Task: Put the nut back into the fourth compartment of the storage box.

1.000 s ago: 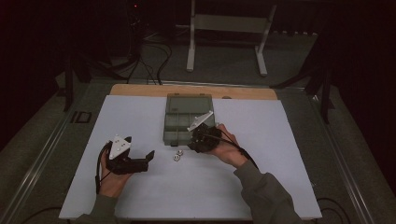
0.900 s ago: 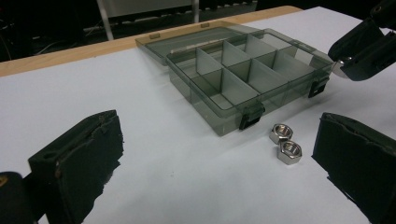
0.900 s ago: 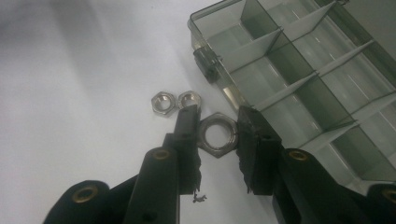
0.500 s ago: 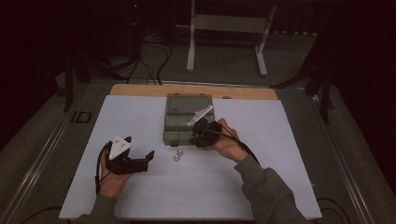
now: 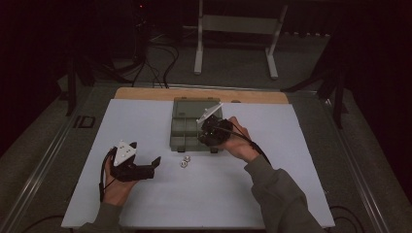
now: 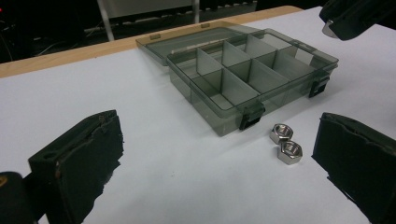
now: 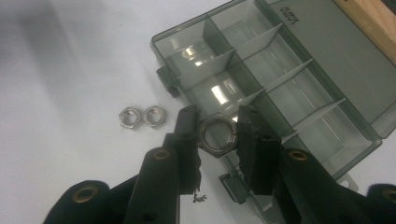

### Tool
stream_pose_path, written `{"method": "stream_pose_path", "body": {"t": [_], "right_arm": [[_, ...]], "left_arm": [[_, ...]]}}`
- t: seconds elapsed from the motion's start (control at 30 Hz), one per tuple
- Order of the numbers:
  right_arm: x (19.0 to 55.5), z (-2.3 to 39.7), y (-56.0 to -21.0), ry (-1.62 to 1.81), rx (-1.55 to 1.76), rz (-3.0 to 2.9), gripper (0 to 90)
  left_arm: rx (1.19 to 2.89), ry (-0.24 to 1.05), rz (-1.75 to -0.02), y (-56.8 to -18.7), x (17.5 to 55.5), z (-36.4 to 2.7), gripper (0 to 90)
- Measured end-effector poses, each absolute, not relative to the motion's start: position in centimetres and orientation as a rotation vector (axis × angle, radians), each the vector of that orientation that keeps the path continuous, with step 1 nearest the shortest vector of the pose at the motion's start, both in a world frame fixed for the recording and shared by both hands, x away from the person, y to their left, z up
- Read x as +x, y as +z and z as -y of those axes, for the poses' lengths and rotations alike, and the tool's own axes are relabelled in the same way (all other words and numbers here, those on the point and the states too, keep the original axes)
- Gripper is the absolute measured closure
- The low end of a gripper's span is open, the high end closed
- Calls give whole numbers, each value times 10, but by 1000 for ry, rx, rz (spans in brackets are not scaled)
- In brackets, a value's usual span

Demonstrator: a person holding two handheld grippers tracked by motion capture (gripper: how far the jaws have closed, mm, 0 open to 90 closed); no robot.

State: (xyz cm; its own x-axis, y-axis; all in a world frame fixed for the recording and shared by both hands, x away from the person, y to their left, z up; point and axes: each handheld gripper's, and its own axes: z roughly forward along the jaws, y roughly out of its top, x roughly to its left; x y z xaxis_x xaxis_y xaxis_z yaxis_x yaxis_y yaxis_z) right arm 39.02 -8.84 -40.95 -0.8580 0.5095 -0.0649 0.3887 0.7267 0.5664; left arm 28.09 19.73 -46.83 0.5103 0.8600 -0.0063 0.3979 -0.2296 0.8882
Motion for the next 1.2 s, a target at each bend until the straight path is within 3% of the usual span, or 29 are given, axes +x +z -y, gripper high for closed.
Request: {"method": "stream_pose_path", "body": {"t": [1.2], "right_arm": [[425, 101, -407, 790, 881, -2650, 704]], "left_arm": [[1833, 633, -1045, -469, 281, -196, 19]]}}
